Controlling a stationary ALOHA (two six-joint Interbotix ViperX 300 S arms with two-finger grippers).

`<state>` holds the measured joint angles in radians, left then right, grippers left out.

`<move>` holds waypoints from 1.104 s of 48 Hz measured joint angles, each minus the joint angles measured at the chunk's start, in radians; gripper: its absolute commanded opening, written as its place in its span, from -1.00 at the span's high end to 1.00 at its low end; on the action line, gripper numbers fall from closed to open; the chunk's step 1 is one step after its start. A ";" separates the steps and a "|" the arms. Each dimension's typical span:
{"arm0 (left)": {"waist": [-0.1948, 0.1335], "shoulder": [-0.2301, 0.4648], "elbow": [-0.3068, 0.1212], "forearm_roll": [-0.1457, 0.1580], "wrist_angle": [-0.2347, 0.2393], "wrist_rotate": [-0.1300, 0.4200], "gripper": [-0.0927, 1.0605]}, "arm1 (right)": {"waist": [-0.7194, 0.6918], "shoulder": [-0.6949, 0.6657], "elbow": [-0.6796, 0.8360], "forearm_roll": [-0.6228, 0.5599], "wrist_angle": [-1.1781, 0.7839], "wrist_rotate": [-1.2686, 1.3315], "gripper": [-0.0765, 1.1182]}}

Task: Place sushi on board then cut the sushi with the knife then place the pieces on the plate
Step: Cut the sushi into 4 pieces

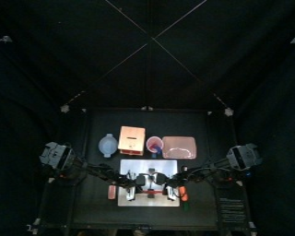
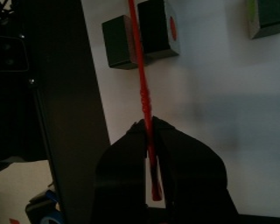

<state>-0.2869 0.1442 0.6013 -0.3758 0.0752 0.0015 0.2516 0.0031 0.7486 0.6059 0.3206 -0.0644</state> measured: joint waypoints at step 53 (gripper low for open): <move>-0.009 0.067 -0.012 -0.025 -0.002 -0.002 0.13 | 0.023 0.092 -0.044 0.000 0.034 0.000 0.25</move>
<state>-0.2961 0.2117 0.5890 -0.4004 0.0736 0.0000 0.2746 0.0951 0.7041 0.6059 0.3543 -0.0644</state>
